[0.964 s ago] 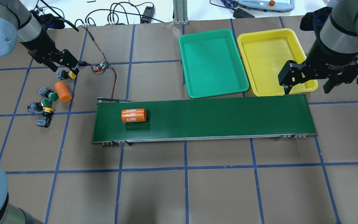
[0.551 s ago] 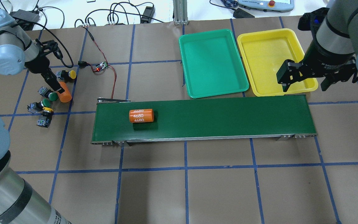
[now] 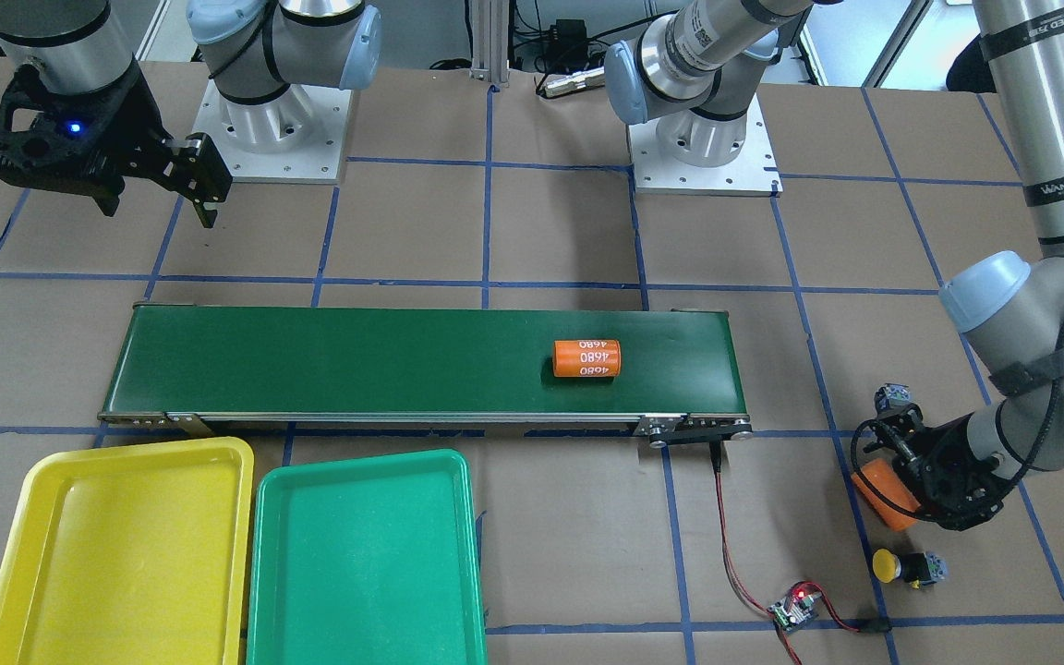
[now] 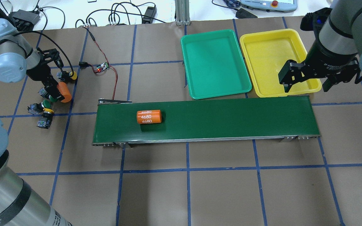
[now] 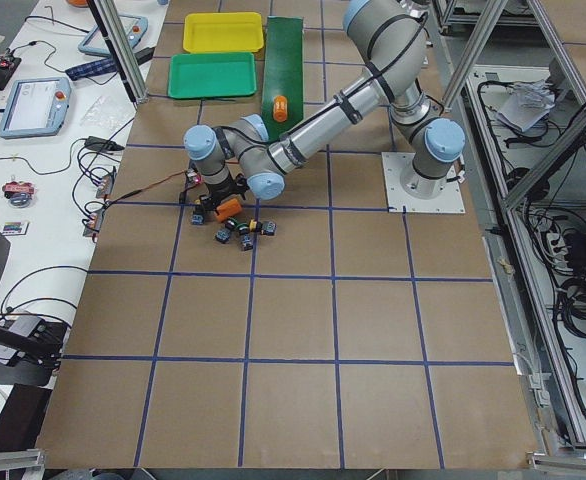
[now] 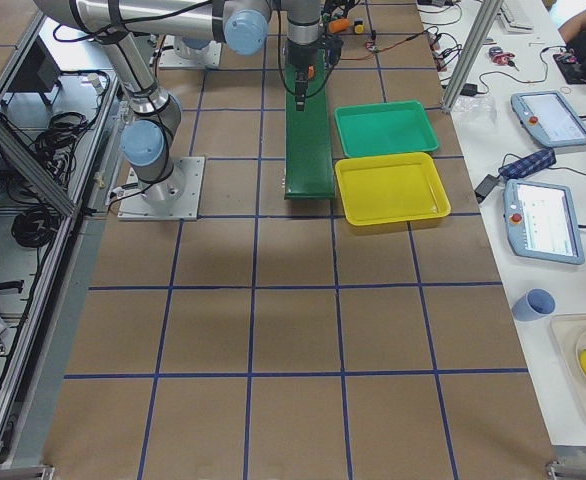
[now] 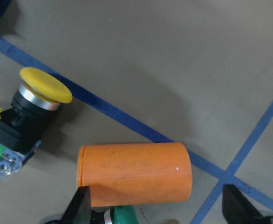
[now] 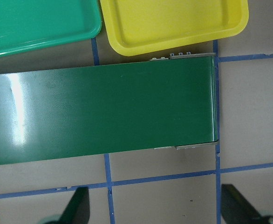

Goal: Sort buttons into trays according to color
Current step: 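Hold the second orange cylinder above the pile while the belt carries the first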

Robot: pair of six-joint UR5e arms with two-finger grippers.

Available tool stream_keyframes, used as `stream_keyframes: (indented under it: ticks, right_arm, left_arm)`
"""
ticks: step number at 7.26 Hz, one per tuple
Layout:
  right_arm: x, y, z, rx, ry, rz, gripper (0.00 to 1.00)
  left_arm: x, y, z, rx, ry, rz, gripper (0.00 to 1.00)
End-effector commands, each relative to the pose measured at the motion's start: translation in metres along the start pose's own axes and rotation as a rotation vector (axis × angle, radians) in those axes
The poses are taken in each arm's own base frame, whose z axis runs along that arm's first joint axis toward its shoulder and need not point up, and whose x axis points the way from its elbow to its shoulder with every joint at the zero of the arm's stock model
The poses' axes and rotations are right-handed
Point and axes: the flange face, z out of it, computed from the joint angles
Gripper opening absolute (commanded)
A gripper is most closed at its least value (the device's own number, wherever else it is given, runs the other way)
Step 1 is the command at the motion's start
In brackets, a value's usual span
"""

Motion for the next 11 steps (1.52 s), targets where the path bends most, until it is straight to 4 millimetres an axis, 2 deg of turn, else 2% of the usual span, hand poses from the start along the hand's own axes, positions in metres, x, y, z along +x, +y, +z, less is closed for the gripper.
stream_keyframes:
  ticks: [1, 4, 5, 8, 9, 11]
  right_arm:
    - [0.0, -0.004, 0.001, 0.003, -0.001, 0.001, 1.0]
    - [0.0, -0.008, 0.004, 0.0, 0.0, -0.001, 1.0]
    - [0.001, -0.009, 0.003, 0.004, 0.008, 0.0, 1.0]
    - [0.001, -0.011, 0.001, 0.023, 0.007, 0.001, 1.0]
    - [0.001, -0.012, 0.001, 0.024, 0.01, 0.001, 1.0]
    - [0.001, -0.015, 0.007, 0.01, 0.01, 0.0, 1.0]
  left_arm:
    - [-0.008, 0.0, 0.006, -0.005, -0.051, -0.005, 1.0]
    - [-0.005, -0.004, 0.004, -0.007, -0.052, -0.011, 1.0]
    - [0.0, -0.006, -0.012, -0.009, -0.065, -0.017, 1.0]
    - [0.007, -0.005, -0.006, -0.015, -0.013, -0.072, 1.0]
    - [0.006, -0.005, 0.002, -0.013, -0.002, -0.074, 1.0]
    - [0.002, -0.006, 0.003, -0.013, -0.007, -0.075, 1.0]
